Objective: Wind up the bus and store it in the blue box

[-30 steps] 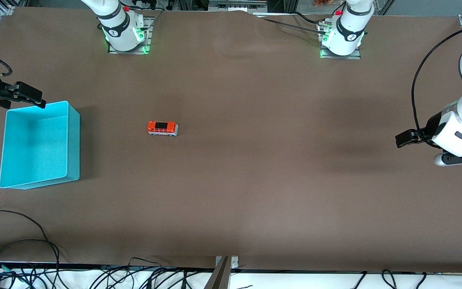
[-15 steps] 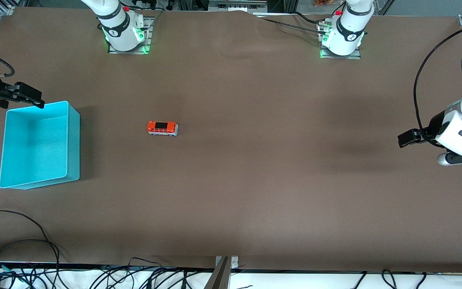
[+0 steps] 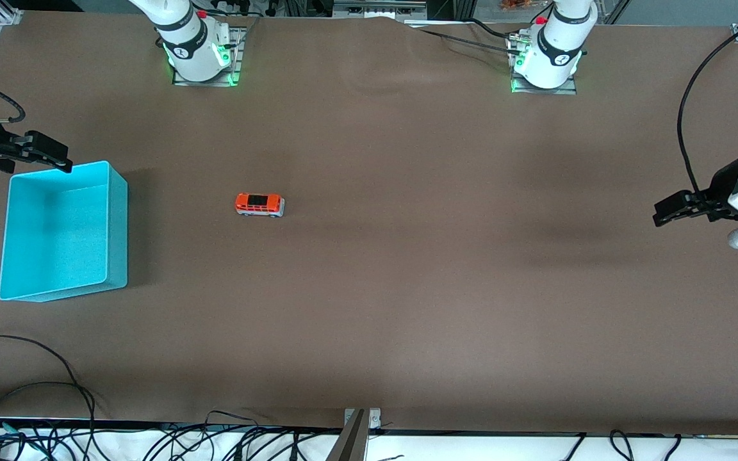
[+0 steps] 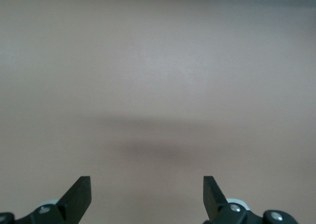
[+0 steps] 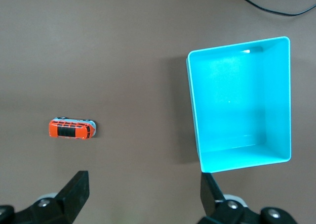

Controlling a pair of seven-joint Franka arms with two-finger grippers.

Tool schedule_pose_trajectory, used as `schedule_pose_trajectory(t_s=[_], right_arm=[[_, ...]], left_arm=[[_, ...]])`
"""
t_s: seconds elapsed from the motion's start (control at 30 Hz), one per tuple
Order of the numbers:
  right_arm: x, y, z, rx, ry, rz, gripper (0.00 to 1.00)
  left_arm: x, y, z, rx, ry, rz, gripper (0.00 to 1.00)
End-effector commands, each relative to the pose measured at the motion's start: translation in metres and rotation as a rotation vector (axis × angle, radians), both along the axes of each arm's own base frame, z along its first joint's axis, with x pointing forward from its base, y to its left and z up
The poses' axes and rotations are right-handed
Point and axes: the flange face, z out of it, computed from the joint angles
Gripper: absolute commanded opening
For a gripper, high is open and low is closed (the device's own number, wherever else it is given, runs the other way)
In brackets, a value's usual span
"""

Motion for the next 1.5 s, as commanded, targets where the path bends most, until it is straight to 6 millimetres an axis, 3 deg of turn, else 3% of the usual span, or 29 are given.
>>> schedule_pose_trajectory(t_s=[0.0, 0.17, 0.27, 0.57, 0.77, 1.07, 1.47], right_arm=[[-0.002, 0.002, 0.003, -0.011, 0.004, -0.005, 1.0], [-0.002, 0.004, 0.0, -0.01, 0.012, -0.003, 1.0], [-0.002, 0.005, -0.01, -0.011, 0.022, 0.002, 1.0], [0.004, 0.028, -0.042, -0.008, -0.017, -0.029, 1.0], [0.011, 0.05, -0.077, -0.011, -0.075, -0.121, 1.0], [0.015, 0.058, -0.14, -0.009, -0.088, -0.257, 1.0], [0.008, 0.064, -0.199, 0.005, -0.063, -0.37, 1.0]], left_arm=[[-0.02, -0.006, 0.018, -0.044, -0.005, -0.044, 1.0], [-0.033, -0.014, 0.033, -0.041, -0.023, -0.058, 1.0], [-0.045, -0.008, 0.046, -0.033, -0.04, -0.082, 1.0], [-0.046, -0.015, 0.039, -0.048, -0.024, -0.119, 1.0], [-0.043, -0.011, 0.03, -0.046, -0.009, -0.113, 1.0], [-0.037, -0.01, 0.019, -0.042, 0.006, -0.113, 1.0], [-0.03, -0.018, 0.004, -0.041, 0.031, -0.115, 1.0]])
